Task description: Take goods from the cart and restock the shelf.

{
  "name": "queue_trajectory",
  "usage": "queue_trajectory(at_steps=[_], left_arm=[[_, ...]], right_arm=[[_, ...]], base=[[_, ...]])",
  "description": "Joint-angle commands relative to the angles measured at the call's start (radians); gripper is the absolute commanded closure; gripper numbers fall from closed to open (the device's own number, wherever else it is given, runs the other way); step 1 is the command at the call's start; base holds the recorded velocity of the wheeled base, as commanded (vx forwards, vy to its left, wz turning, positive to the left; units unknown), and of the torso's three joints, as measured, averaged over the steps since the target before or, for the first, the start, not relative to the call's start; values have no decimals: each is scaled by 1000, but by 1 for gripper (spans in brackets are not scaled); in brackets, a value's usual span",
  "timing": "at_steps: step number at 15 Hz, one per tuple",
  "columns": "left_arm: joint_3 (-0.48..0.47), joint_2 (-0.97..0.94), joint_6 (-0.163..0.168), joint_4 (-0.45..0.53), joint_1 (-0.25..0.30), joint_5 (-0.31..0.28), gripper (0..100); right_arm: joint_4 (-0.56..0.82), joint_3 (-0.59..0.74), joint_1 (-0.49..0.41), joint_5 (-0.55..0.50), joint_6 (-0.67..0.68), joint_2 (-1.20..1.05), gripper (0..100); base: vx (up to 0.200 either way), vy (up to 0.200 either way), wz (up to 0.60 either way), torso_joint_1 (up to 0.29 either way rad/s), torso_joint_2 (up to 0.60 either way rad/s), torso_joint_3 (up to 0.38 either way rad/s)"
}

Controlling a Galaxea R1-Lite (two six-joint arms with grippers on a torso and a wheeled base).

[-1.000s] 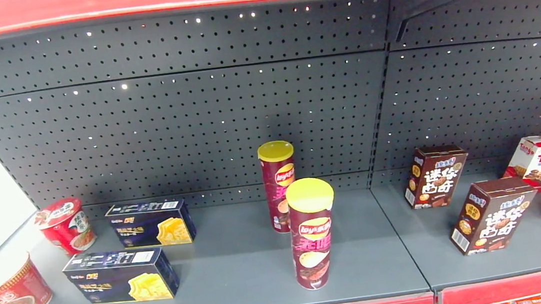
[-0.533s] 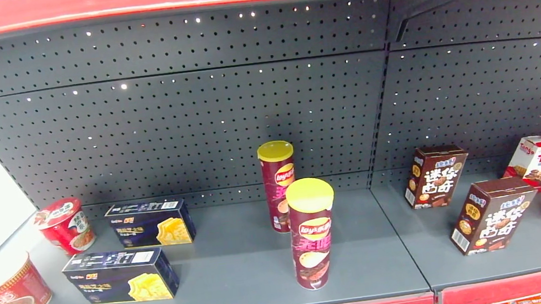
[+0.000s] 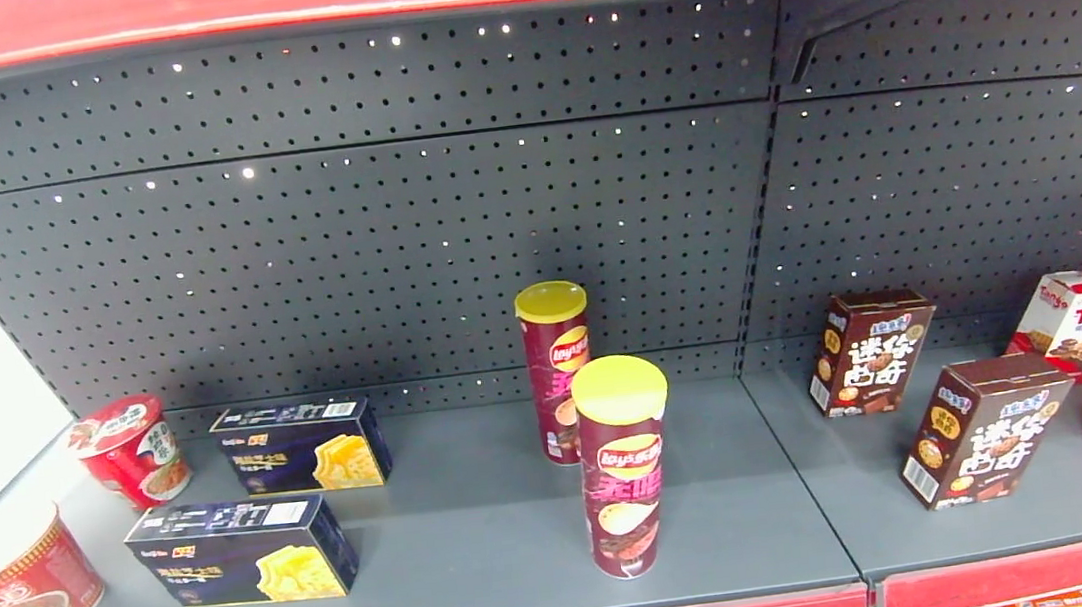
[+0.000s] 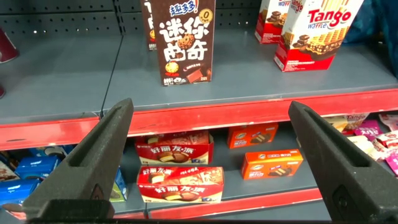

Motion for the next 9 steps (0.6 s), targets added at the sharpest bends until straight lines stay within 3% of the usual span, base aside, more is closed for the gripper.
queue_trajectory(at_steps=[1, 9], left_arm=[[-1, -4, -9, -1, 0, 3, 0], [-1, -4, -9, -1, 0, 3, 0]], right_arm=[[-1, 1, 0, 0, 0, 2, 0], [1, 0, 0, 0, 1, 2, 0]], base=[[0, 0, 0, 0, 0, 0], [0, 0, 0, 0, 0, 0]])
